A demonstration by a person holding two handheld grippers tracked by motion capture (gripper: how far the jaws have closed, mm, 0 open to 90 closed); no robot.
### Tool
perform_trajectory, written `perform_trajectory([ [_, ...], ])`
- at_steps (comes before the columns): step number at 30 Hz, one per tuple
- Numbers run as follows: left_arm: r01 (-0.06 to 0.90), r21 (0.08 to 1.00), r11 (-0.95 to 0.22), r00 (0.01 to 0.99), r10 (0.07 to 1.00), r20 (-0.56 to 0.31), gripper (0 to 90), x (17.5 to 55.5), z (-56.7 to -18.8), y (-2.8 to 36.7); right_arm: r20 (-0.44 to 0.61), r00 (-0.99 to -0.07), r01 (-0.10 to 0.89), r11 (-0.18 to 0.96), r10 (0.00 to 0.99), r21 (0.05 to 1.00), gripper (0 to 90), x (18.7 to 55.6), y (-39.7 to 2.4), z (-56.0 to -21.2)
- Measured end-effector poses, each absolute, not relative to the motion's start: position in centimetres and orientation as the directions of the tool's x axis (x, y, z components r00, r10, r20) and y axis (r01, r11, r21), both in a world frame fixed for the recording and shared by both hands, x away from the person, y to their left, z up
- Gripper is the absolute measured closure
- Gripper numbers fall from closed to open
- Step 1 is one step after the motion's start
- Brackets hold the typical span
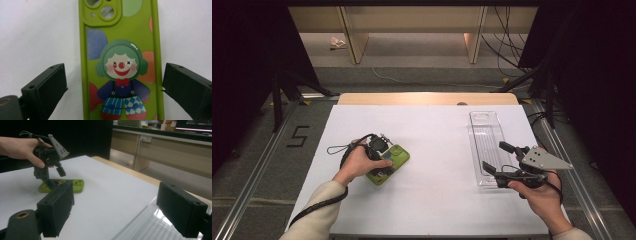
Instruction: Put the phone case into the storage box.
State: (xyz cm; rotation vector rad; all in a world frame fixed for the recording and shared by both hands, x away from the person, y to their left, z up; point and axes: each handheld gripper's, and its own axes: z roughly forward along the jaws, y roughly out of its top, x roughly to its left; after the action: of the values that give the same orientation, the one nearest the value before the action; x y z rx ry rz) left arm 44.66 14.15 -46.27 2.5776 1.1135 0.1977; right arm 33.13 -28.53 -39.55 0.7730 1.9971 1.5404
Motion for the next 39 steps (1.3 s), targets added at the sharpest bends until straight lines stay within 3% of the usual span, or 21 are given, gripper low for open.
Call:
perform_trajectory([
  [39, 0.697, 0.248, -0.673, 0.7, 0.713, -0.036, 6.2, 45.3, -47.3, 13.5, -0.044, -0.715, 0.135, 0.199, 0.698, 0.971, 15.7, 33.2, -28.5, -39.6],
])
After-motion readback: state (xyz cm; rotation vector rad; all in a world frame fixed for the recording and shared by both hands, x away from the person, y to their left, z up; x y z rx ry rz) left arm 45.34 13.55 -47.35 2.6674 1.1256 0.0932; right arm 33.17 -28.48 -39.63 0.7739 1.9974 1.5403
